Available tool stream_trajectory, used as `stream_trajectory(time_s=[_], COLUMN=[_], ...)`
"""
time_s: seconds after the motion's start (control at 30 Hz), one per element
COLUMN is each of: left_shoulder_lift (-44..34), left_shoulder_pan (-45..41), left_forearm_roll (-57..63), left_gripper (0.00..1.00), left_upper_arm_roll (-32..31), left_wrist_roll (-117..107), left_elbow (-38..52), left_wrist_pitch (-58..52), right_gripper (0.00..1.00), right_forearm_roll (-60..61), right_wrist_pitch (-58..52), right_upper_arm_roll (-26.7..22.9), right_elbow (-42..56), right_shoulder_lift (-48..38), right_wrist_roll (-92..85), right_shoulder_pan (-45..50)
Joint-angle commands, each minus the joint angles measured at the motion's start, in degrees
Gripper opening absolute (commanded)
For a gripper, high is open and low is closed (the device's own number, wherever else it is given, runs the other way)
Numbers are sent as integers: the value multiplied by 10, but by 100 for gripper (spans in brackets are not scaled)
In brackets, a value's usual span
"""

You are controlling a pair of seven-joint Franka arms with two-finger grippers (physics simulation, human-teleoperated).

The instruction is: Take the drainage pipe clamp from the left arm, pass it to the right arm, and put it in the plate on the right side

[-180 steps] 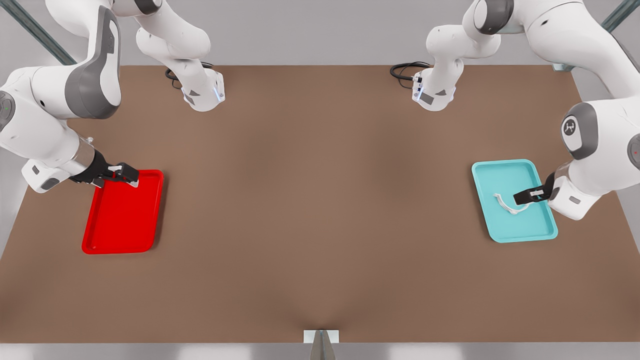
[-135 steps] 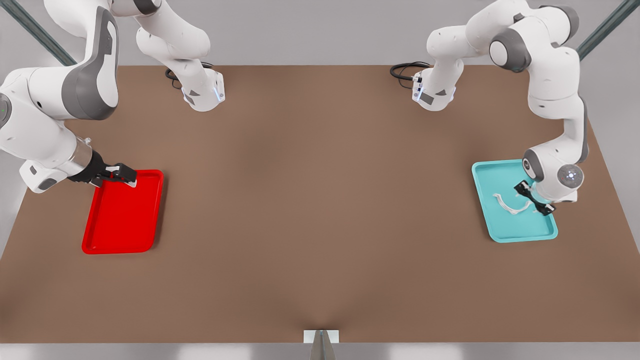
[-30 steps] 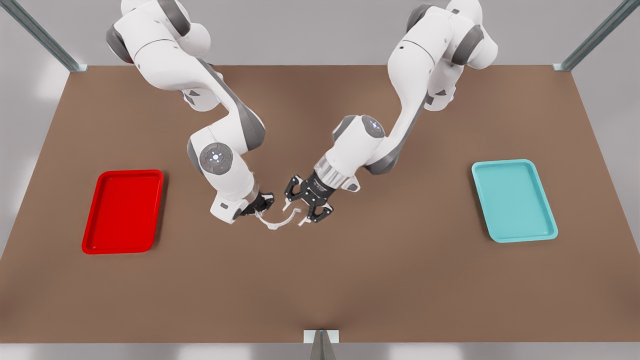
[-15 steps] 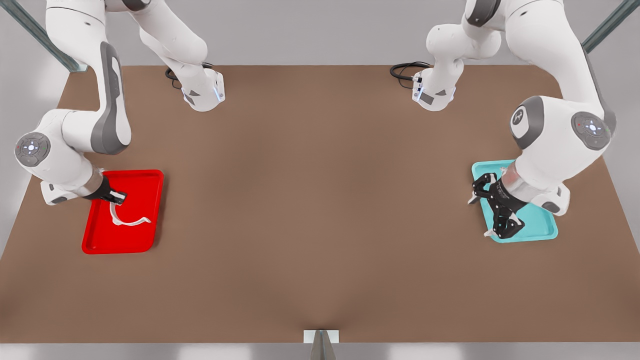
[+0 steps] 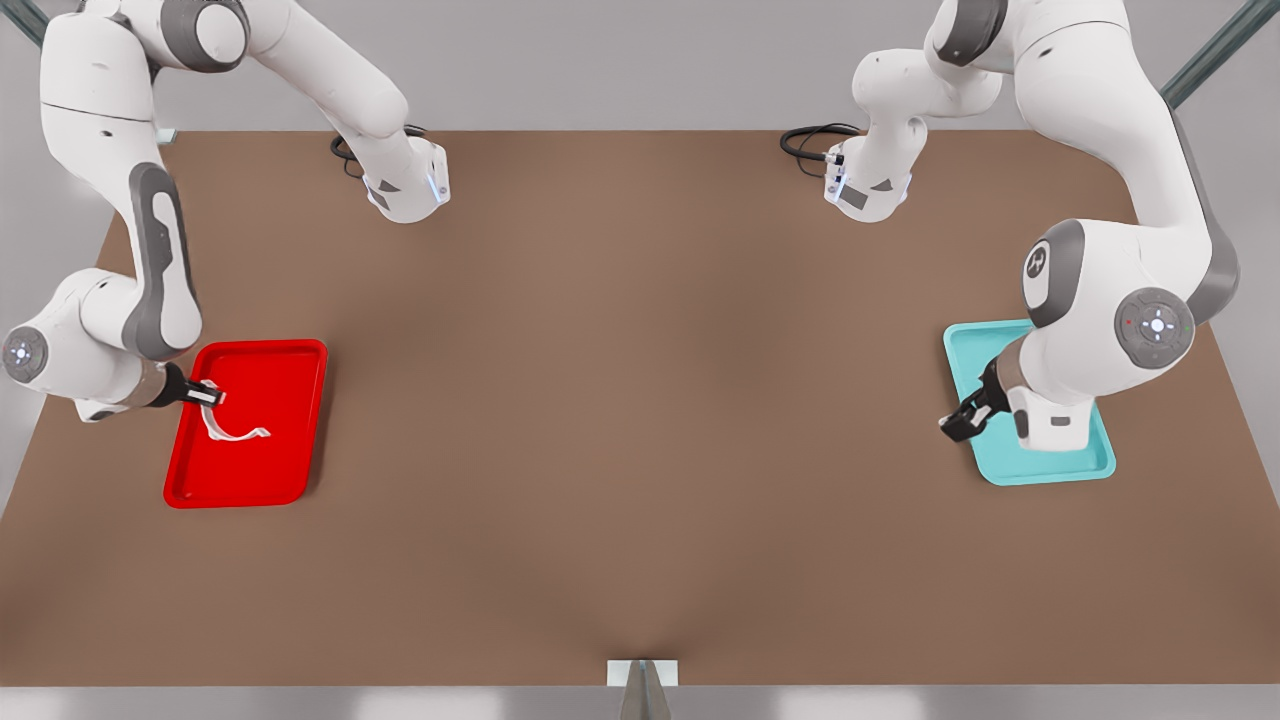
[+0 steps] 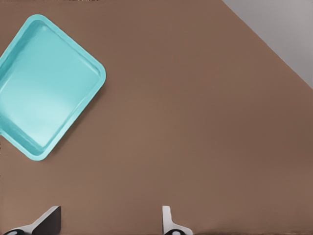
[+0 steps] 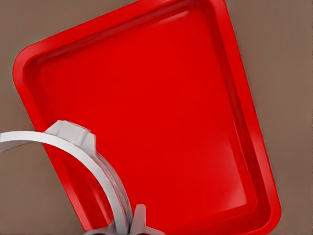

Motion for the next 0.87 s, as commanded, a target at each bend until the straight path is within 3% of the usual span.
stream_trajectory(time_s=[0.0, 0.03, 0.07, 0.1, 0.17, 0.23, 0.3, 0.4, 0.53, 0.57, 0.6, 0.63, 0.67, 0.7, 0.77, 0.83], left_shoulder_lift=[-1, -1, -1, -1, -1, -1, -1, -1, -1, 0, 0, 1, 1, 1, 1, 1], left_shoulder_pan=[-1, -1, -1, -1, -1, -1, -1, -1, 0, 0, 1, 1, 2, 2, 2, 0], left_forearm_roll=[1, 1, 1, 1, 1, 1, 1, 2, 2, 2, 2, 2, 2, 2, 2, 2], left_gripper=[100, 100, 100, 100, 100, 100, 100, 100, 100, 100, 100, 100, 100, 100, 100, 100], left_upper_arm_roll=[0, 0, 0, 0, 0, 0, 0, 0, 0, -1, 0, 0, 0, 0, 0, -1], left_wrist_roll=[406, 407, 406, 406, 406, 406, 407, 408, 408, 408, 408, 408, 408, 408, 408, 407], left_elbow=[0, 0, 0, 0, 0, 0, 0, 0, 0, 0, 0, 0, 1, 0, 1, 1], left_wrist_pitch=[-13, -13, -13, -13, -13, -13, -13, -13, -13, -12, -12, -12, -12, -12, -12, -12], right_gripper=[21, 21, 43, 55, 100, 100, 100, 100, 100, 100, 100, 100, 100, 100, 100, 100], right_forearm_roll=[-16, -16, -16, -16, -16, -16, -16, -16, -22, -78, -97, -50, 84, 101, 94, 89], right_wrist_pitch=[23, 20, 20, 23, 25, 13, -68, -261, -265, -348, -368, -361, -330, -284, -270, -279], right_upper_arm_roll=[0, 0, 0, 0, 2, 9, 64, 201, 245, 233, 166, 21, -105, -178, -198, -193], right_elbow=[0, -1, 0, 1, 4, 30, 106, 268, 308, 386, 418, 395, 339, 258, 204, 213], right_shoulder_lift=[6, 10, 14, 18, 22, 12, -3, -13, -20, 2, -4, -58, -105, -161, -212, -192], right_wrist_roll=[-147, -147, -151, -152, -155, -158, -153, -78, -77, -52, -15, -15, -28, -52, -50, -46], right_shoulder_pan=[-8, -8, -9, -10, -16, -9, -10, -18, 12, 81, 161, 269, 319, 367, 394, 396])
